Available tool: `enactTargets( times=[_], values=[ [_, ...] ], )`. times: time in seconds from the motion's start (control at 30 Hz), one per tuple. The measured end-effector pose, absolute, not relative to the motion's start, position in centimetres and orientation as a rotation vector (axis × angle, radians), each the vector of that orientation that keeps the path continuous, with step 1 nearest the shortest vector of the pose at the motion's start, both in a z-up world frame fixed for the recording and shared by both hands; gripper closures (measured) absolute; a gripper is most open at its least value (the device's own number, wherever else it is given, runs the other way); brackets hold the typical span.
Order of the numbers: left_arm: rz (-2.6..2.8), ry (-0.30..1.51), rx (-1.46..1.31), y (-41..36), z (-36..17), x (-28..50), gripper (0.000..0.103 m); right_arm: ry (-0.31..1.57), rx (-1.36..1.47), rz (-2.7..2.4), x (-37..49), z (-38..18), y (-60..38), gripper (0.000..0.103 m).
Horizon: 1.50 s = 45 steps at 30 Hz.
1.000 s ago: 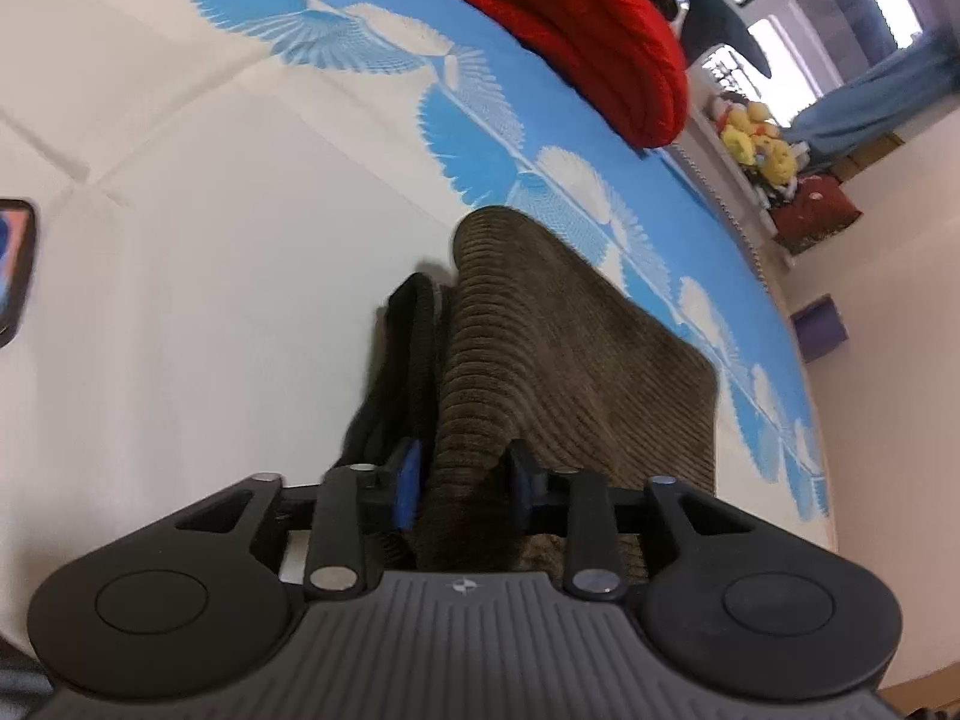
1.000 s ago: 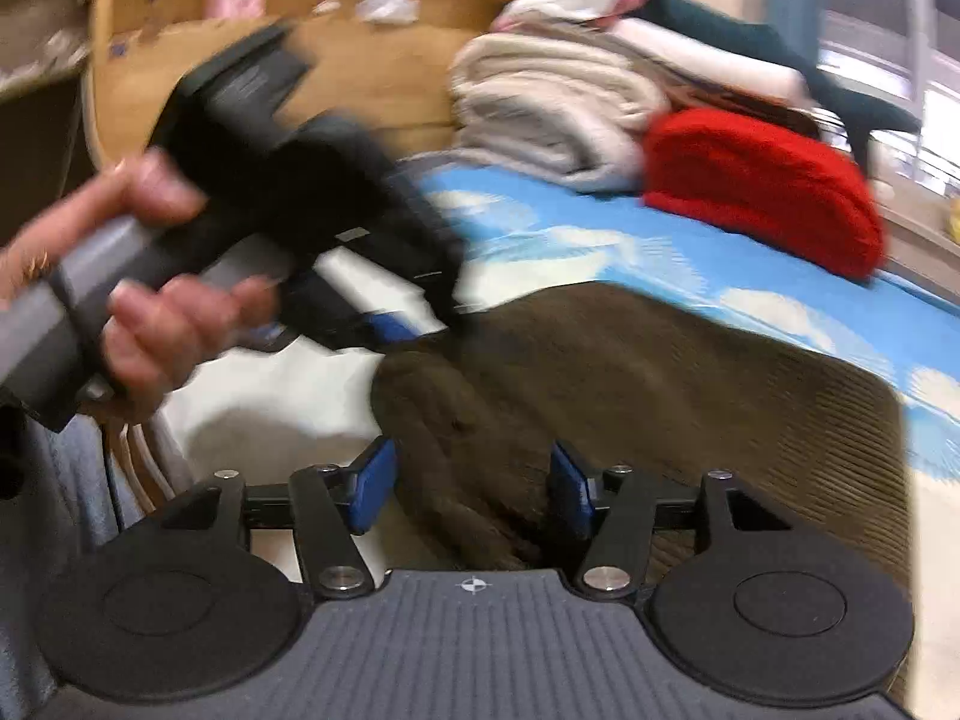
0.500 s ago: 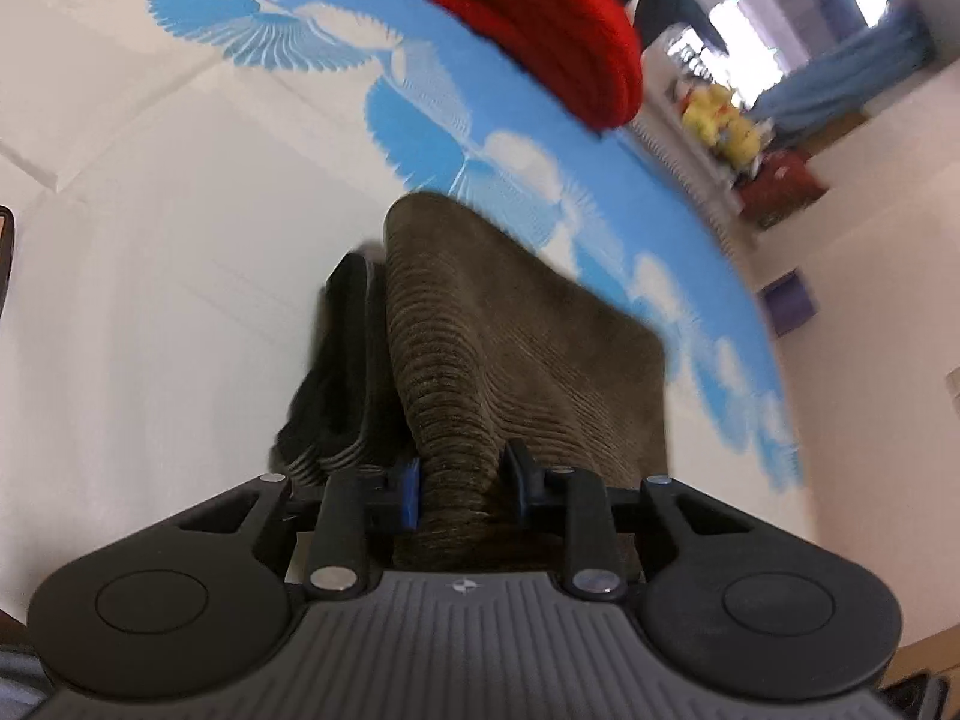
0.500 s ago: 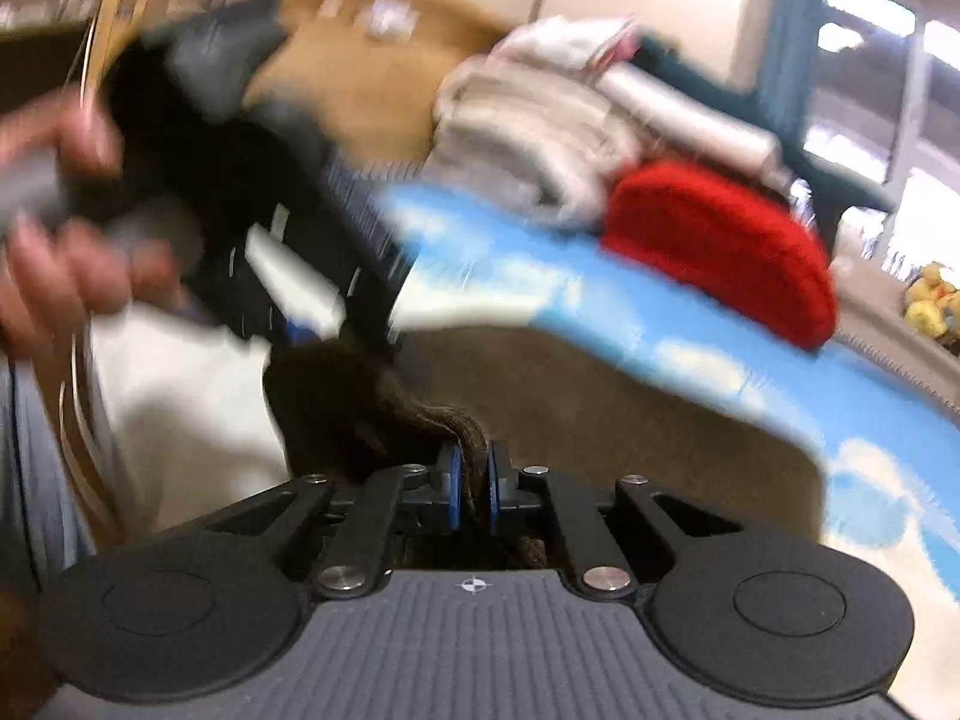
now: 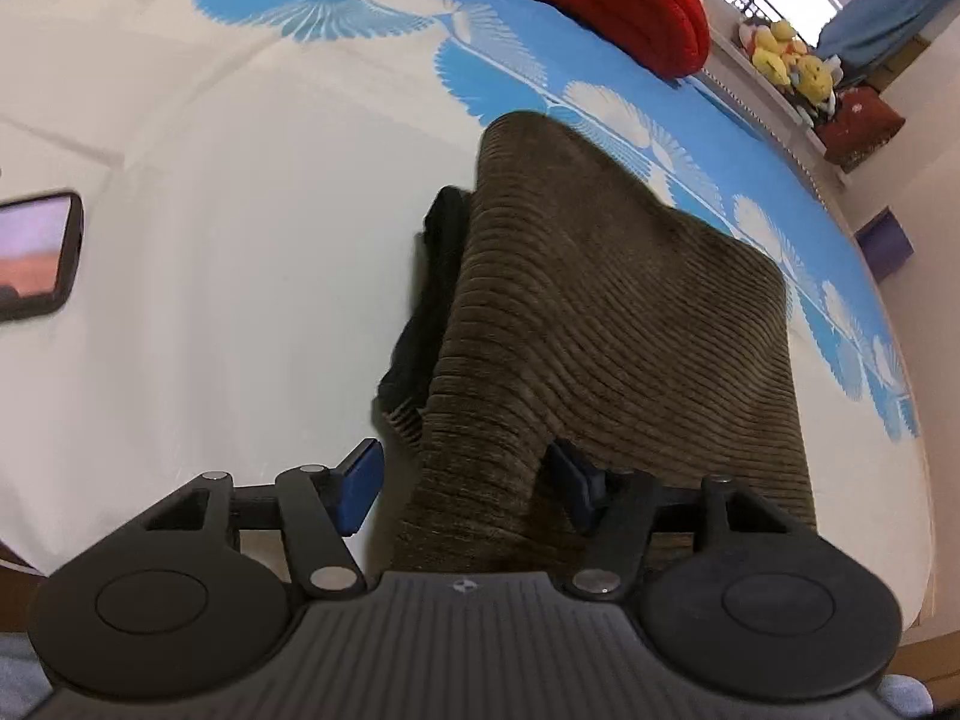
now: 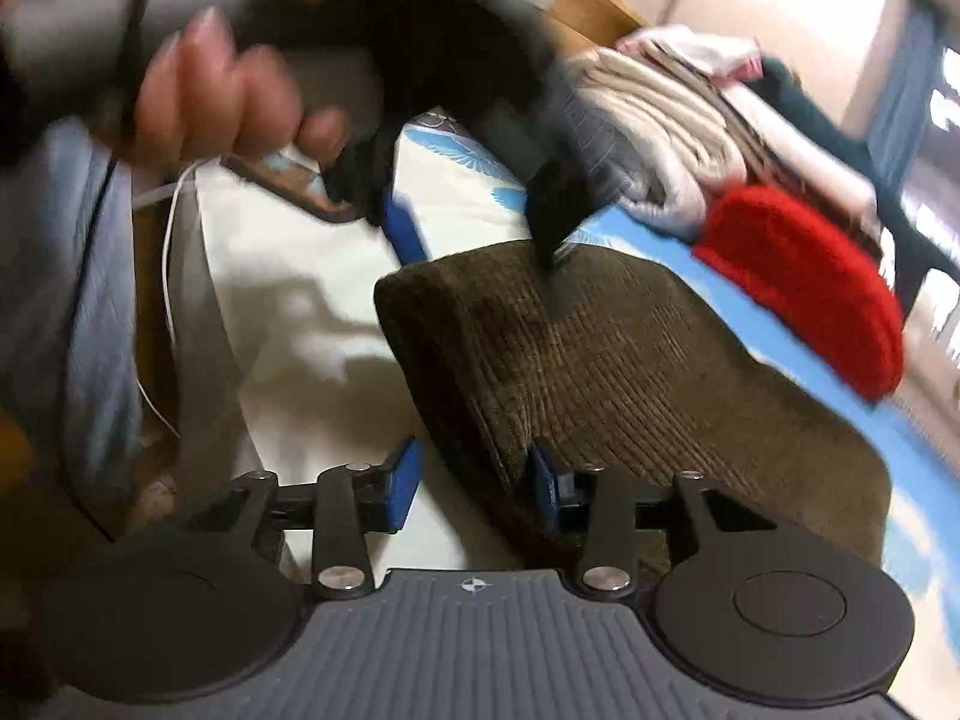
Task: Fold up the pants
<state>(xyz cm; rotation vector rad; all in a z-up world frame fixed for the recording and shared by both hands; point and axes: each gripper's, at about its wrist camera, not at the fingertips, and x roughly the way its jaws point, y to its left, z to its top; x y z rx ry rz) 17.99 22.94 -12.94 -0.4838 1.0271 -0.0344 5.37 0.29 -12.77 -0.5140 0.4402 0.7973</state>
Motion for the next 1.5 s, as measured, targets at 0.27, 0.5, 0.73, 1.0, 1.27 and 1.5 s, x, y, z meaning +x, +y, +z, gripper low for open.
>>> enactTargets(
  times=[0.27, 0.5, 0.73, 1.0, 1.27, 1.5],
  values=[
    [-0.02, 0.986, -0.369, 22.4, -13.2, 17.3, 0.019, 0.556, -0.228, 0.565, 9.4, -5.7, -9.0, 0.068],
    [0.008, 0.99, -0.3, 21.1, -12.3, 17.5, 0.016, 0.667, -0.566, 0.56, 7.4, -12.7, -8.1, 0.046],
    [-0.05, 0.771, -0.234, 19.0, -3.2, 18.1, 0.013, 0.66, -0.185, 0.549, 11.3, -4.8, -11.3, 0.047],
    [-0.055, 0.793, -0.21, 17.0, -7.3, 25.7, 0.008, 0.561, -0.107, 0.323, 23.0, -5.0, -11.3, 0.049],
    [-0.01, 1.007, -0.286, 20.2, -14.3, 30.5, 0.001, 0.741, -0.171, 0.31, 28.4, -12.9, -8.4, 0.049],
    [-0.01, 0.978, -0.181, 19.4, -13.2, 29.6, 0.001, 0.732, -0.198, 0.328, 27.8, -13.4, -8.5, 0.051]
  ],
)
